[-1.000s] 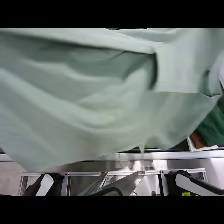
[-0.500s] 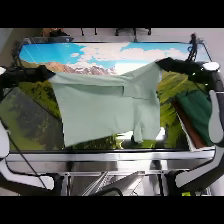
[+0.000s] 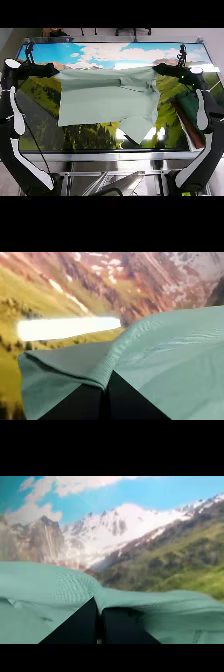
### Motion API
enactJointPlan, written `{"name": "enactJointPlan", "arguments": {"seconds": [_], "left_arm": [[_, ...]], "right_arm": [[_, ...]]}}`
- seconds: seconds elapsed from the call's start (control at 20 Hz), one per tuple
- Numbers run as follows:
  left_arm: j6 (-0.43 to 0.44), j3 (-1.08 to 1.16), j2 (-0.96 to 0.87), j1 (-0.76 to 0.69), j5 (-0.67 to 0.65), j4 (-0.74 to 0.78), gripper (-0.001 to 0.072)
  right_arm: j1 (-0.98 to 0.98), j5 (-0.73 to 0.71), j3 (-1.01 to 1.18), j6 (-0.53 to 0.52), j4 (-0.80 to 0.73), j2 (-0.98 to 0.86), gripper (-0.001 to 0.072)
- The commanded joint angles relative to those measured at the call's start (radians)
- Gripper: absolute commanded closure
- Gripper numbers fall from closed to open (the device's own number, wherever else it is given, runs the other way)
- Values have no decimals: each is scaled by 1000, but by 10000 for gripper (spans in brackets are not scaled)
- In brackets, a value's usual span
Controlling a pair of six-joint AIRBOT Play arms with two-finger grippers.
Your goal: Fold the shirts.
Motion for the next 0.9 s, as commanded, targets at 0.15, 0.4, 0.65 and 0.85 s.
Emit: {"name": "enactJointPlan", "arguments": {"seconds": [0.15, 0.4, 0.65, 0.85], "left_arm": [[-20, -138, -9, -2, 86, 125, 693], [32, -208, -9, -17, 112, 124, 693], [45, -217, -12, -31, 116, 126, 693], [44, -208, -8, -31, 56, 125, 399]], "right_arm": [[3, 57, 1, 138, -359, -11, 693], [12, 43, -11, 138, -402, -43, 692], [40, 29, -11, 129, -402, -67, 692], [43, 31, -10, 126, -402, -37, 553]]}}
